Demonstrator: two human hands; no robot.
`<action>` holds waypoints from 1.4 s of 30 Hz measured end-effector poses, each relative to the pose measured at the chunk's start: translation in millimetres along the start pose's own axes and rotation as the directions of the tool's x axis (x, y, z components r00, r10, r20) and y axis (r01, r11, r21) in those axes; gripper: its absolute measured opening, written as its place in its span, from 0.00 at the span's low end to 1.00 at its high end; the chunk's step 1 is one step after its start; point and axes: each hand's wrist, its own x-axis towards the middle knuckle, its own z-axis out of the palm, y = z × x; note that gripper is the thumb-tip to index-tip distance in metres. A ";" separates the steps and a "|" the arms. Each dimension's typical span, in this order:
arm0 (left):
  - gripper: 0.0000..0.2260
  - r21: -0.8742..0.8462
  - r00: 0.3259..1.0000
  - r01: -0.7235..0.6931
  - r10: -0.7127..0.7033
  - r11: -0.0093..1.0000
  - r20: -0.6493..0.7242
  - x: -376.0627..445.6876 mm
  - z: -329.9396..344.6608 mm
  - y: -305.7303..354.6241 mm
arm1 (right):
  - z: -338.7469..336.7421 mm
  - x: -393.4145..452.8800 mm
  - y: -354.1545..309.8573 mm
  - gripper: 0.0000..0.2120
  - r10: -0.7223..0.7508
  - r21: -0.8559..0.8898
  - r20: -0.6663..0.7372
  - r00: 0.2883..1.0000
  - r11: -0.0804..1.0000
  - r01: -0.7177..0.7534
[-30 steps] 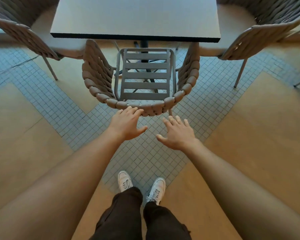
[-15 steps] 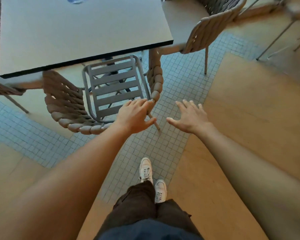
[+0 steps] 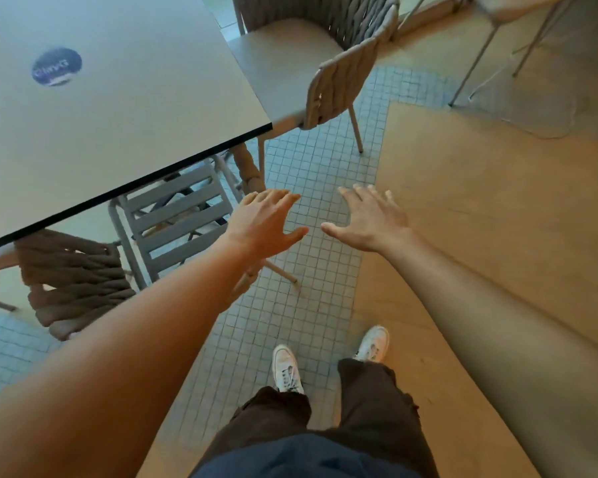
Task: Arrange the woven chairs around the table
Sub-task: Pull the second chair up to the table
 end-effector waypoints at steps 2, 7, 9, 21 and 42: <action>0.34 -0.003 1.000 -0.002 0.002 1.000 0.011 19.4 -0.7 6.7 | -7.0 11.9 18.2 0.46 0.001 0.002 -0.010 1.000 1.000 -0.001; 0.34 -0.015 0.999 0.051 -0.051 0.999 0.009 74.9 0.3 31.3 | -28.6 46.3 71.5 0.47 -0.030 0.007 -0.006 1.000 1.000 0.030; 0.34 -0.033 0.995 0.104 -0.104 0.994 0.003 97.0 0.2 49.7 | -39.9 61.2 96.7 0.48 -0.057 -0.007 0.003 0.998 0.998 0.057; 0.34 -0.038 0.961 0.268 -0.270 0.963 -0.061 204.2 -13.4 116.4 | -118.5 152.7 203.1 0.49 -0.208 -0.100 -0.010 0.978 0.973 0.206; 0.31 -0.050 0.950 0.306 -0.308 0.951 -0.048 438.3 -53.2 66.4 | -200.9 369.1 261.7 0.50 -0.238 -0.071 0.013 0.971 0.969 0.238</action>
